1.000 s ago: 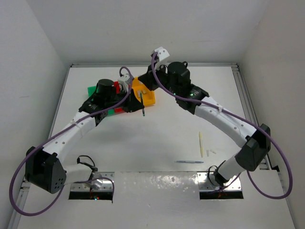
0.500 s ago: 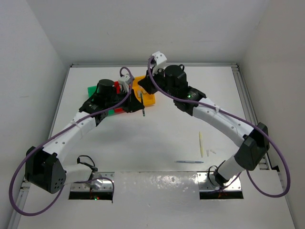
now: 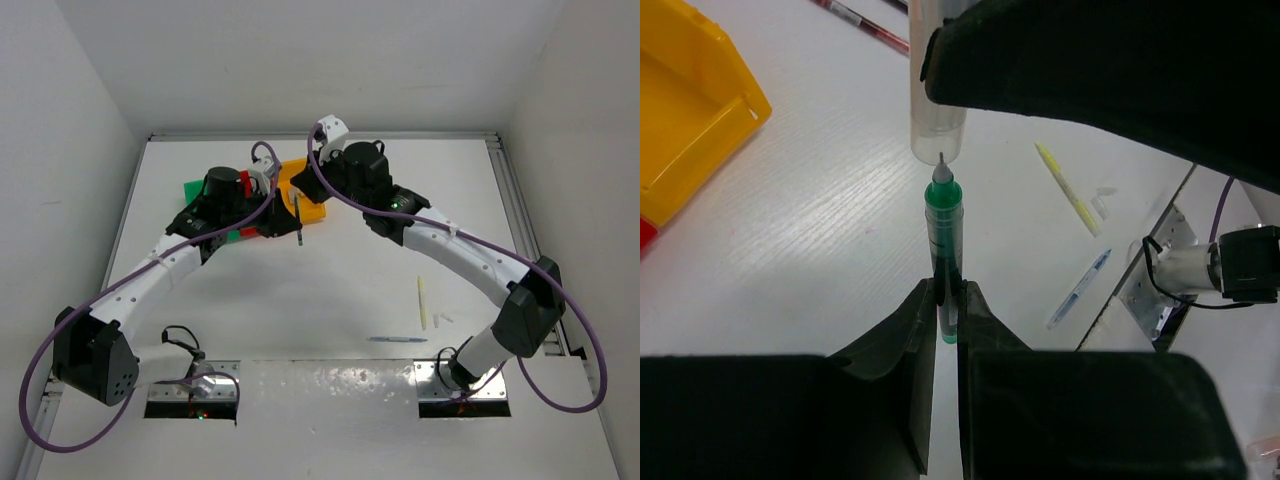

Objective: Sort the stationery into containers
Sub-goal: Close the pen cap on the pen.

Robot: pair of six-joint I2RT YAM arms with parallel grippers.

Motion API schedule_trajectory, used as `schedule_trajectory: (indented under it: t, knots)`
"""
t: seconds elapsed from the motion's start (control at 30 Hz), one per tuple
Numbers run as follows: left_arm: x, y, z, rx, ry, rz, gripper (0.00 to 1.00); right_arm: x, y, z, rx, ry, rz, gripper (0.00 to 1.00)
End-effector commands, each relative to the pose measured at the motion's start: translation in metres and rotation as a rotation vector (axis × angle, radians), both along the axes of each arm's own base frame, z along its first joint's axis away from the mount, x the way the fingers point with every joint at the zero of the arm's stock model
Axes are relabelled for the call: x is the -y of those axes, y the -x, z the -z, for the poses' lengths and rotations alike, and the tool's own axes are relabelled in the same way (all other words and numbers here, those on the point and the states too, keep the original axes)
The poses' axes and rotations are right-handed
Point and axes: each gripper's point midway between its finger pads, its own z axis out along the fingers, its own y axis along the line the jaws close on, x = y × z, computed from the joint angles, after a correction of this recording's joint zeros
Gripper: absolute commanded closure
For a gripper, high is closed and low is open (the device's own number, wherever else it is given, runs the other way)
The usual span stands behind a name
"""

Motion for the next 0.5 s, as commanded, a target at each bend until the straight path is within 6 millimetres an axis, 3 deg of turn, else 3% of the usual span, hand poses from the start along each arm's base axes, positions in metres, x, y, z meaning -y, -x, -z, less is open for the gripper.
schedule_trajectory:
  t: [0.0, 0.2, 0.47]
  knots:
    - [0.003, -0.003, -0.022, 0.07, 0.021, 0.003, 1.0, 0.001, 0.005, -0.018, 0.031, -0.044, -0.001, 1.0]
    - [0.003, -0.005, -0.022, 0.079, 0.022, -0.004, 1.0, 0.0, 0.01, -0.013, -0.004, -0.062, -0.008, 1.0]
    - [0.003, -0.008, -0.025, 0.096, 0.019, -0.01, 1.0, -0.004, 0.009, -0.022, 0.001, -0.1, -0.012, 1.0]
